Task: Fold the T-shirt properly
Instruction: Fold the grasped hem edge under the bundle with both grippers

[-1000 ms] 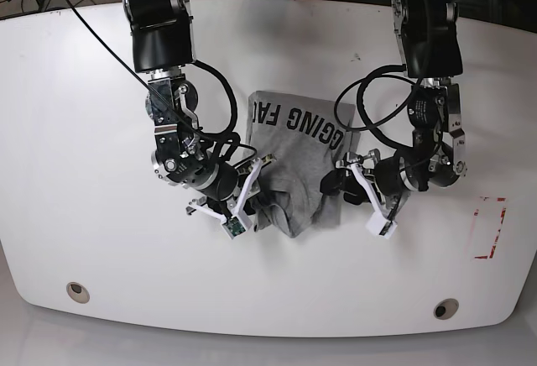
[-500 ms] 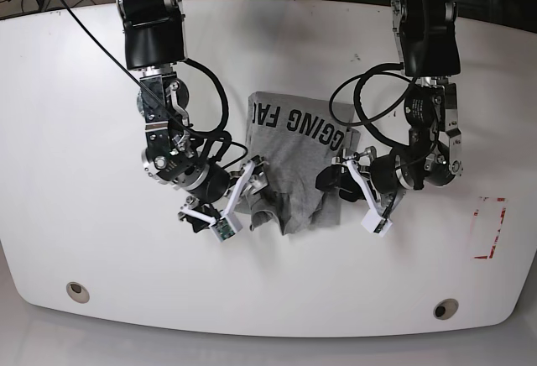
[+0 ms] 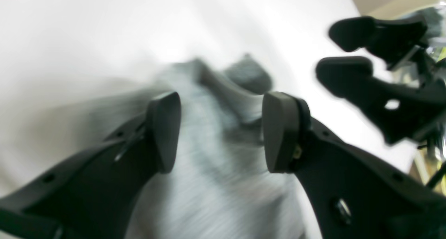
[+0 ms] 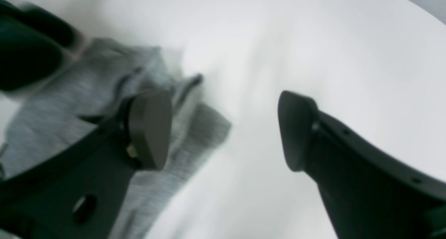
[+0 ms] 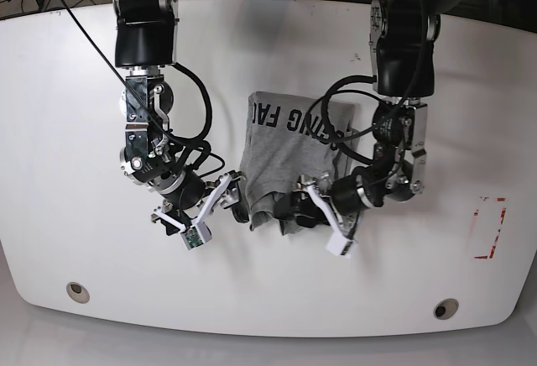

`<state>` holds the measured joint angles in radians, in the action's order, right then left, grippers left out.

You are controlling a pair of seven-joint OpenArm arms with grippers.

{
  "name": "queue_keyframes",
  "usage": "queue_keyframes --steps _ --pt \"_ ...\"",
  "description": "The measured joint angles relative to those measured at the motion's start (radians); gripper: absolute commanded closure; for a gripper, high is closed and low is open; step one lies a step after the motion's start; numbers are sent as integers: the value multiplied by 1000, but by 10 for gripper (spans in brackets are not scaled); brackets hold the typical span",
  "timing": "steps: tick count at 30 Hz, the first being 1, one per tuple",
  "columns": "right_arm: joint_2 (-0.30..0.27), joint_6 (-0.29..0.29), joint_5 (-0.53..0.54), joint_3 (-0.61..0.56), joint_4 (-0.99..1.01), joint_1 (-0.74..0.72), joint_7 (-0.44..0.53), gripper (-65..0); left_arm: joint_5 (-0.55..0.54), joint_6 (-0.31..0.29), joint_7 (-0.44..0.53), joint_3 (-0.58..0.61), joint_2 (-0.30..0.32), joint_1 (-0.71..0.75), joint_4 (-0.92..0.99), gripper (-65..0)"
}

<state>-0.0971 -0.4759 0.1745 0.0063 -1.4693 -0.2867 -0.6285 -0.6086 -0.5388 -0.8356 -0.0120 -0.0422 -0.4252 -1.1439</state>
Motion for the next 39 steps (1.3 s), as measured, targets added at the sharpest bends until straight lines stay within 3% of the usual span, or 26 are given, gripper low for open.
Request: queue_keyframes --steps 2,7,11,16,22,28,32,35,39 --pt "14 -6 6 0 0 2 0 -414 -2 0 40 47 -8 -4 21 -346" --pt "45 -23 -6 6 24 6 6 -276 -2 0 138 118 -16 -8 65 -346" --pt "60 -49 -5 6 98 -4 9 -208 -5 0 177 111 -9 -7 122 -346" --pt "85 -83 -11 3 228 -26 39 -208 -9 1 191 111 46 -6 183 -346" --pt "109 -92 -11 2 393 -47 187 -208 -5 5 198 104 98 -5 197 -347" --pt "101 -97 -9 2 525 -60 289 -208 8 20 252 114 108 -16 253 -351" --pt "82 -101 2 1 538 -66 290 -208 80 77 326 113 113 -22 328 -353" --pt "74 -100 -7 1 510 -66 272 -208 78 48 355 111 119 -37 379 -353" --pt "67 -100 -11 0 403 -56 168 -208 85 44 339 111 117 -49 375 -351"
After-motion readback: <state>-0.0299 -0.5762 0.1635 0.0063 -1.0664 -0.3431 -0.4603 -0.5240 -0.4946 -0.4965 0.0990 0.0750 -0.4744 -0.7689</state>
